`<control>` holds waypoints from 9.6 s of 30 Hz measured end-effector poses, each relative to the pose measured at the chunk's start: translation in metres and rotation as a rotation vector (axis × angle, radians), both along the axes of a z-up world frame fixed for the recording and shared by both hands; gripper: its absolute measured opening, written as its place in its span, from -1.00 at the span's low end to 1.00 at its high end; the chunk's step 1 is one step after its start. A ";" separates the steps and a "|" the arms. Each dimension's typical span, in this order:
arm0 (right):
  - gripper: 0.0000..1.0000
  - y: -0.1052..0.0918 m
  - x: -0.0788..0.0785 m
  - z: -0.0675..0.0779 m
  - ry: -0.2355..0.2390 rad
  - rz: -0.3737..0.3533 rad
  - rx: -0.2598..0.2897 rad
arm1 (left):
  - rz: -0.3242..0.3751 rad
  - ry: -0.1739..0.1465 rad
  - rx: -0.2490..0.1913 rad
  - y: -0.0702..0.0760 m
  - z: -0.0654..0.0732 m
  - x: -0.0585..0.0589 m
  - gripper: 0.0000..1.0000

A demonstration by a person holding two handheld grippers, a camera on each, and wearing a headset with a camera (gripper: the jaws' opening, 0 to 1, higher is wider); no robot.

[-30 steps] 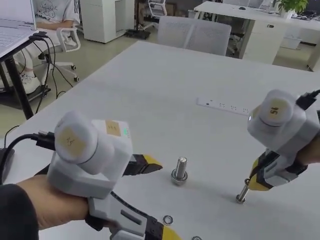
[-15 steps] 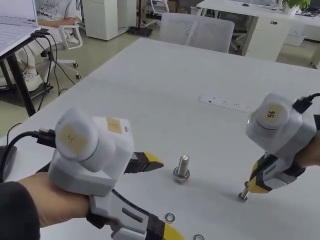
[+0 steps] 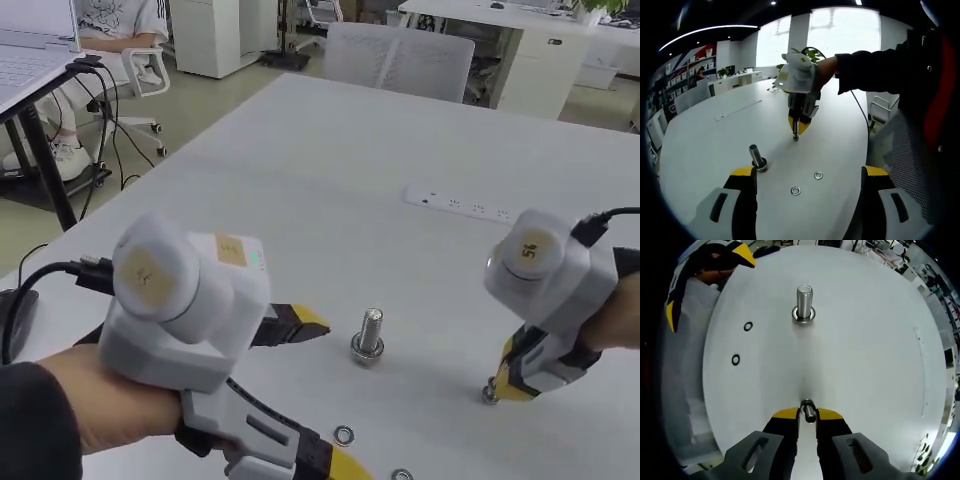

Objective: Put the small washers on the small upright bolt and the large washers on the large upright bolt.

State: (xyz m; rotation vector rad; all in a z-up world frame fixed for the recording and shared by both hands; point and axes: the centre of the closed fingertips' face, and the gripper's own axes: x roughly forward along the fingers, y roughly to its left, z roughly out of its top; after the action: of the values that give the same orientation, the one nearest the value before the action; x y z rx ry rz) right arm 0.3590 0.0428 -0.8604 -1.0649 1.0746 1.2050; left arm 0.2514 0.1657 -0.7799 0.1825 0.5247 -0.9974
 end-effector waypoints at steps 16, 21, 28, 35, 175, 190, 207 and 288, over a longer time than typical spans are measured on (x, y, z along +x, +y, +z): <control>-0.72 0.000 0.001 -0.012 0.008 0.000 -0.006 | 0.000 0.007 0.001 0.001 -0.001 -0.001 0.71; -0.72 0.001 0.002 -0.011 0.008 0.001 -0.004 | -0.003 0.010 0.003 0.001 -0.002 -0.002 0.71; -0.70 0.000 0.003 -0.012 0.004 0.006 -0.011 | -0.002 0.009 0.003 0.001 -0.002 -0.001 0.71; -0.64 0.000 0.002 -0.013 0.006 0.003 -0.008 | -0.001 0.009 0.002 0.001 -0.002 -0.001 0.71; -0.72 0.081 -0.117 -0.022 0.054 0.256 0.014 | 0.047 -0.061 -0.044 0.018 0.020 -0.015 0.70; -0.72 0.066 -0.107 -0.018 0.051 0.208 0.013 | 0.044 -0.055 -0.040 0.017 0.018 -0.014 0.70; -0.73 0.037 -0.087 -0.007 0.037 0.107 0.029 | 0.026 -0.043 -0.034 0.014 0.014 -0.009 0.70; -0.73 0.005 -0.004 0.043 -0.065 -0.008 0.060 | 0.021 -0.019 -0.027 0.006 0.009 -0.001 0.69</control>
State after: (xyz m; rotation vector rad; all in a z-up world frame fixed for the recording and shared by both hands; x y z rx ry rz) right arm 0.3550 0.0480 -0.8177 -1.0453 0.9863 1.1810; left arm 0.2507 0.1718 -0.7710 0.1624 0.4948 -0.9807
